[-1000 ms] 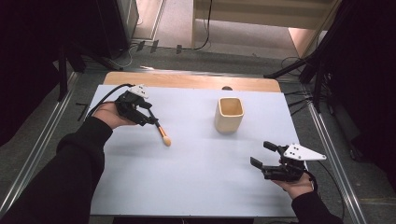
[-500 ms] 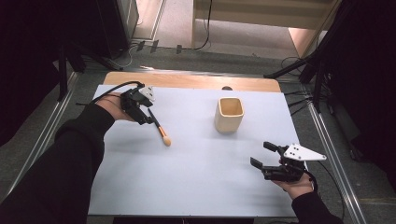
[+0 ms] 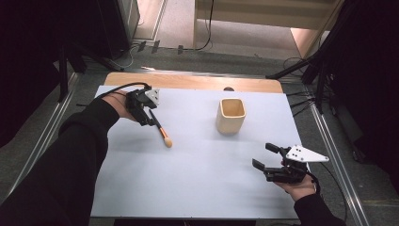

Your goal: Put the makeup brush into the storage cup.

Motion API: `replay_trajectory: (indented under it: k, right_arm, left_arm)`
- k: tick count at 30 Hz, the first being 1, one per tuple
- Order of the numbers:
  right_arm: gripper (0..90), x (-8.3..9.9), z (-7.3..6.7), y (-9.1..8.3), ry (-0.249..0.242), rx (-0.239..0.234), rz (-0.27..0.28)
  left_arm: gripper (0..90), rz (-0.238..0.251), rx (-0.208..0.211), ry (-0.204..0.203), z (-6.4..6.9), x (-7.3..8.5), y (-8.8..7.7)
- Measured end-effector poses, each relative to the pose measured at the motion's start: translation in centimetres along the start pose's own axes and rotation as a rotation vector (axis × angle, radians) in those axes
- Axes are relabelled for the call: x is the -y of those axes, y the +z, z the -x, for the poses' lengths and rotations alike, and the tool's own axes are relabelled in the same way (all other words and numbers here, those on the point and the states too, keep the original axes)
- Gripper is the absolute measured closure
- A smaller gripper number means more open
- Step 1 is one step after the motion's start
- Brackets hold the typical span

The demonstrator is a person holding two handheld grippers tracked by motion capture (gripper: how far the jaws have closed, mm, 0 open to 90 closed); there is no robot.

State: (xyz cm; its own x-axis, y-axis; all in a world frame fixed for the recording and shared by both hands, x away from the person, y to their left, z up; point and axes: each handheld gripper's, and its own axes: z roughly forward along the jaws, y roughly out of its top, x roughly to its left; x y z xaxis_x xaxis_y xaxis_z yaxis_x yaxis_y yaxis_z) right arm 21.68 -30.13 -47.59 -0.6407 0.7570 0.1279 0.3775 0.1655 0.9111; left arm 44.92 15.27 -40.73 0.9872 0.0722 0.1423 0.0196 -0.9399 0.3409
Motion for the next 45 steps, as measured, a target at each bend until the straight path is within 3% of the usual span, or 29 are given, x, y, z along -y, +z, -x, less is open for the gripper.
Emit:
replay_trajectory:
  k: [7, 10, 14, 20, 30, 33, 40, 45]
  right_arm:
    - [17.6, 0.0, 0.0, 0.0, -0.001, -0.002, 0.000]
    - [17.6, 0.0, 0.0, 0.0, 0.001, -0.004, 0.001]
    - [17.6, 0.0, -0.1, 0.0, -0.001, -0.005, 0.002]
    - [17.6, 0.0, -0.1, -0.1, 0.000, -0.007, -0.002]
    - [17.7, 0.1, -0.1, -0.2, 0.006, -0.001, -0.001]
    - [17.7, 0.2, 0.0, -0.2, 0.004, -0.001, -0.002]
    - [17.9, 0.2, 0.0, -0.4, 0.005, 0.002, -0.003]
    - [17.9, 0.3, 0.0, -0.4, 0.007, 0.001, -0.002]
  left_arm:
    - [31.1, -0.017, 0.009, 0.065, -0.4, 0.0, 0.7]
    - [30.4, -0.055, -0.003, 0.113, -0.4, -0.2, 0.9]
    - [30.2, -0.063, -0.003, 0.155, -0.5, -0.4, 1.2]
    - [30.1, -0.080, -0.001, 0.274, -0.3, -0.9, 1.8]
    - [31.7, -0.095, 0.028, 0.396, -0.4, -1.3, 2.3]
    - [31.8, -0.118, 0.046, 0.445, -0.4, -1.4, 2.7]
    - [35.5, -0.132, 0.088, 0.498, -0.4, -1.3, 3.6]
    - [35.6, -0.146, 0.113, 0.502, -0.4, -1.1, 4.1]
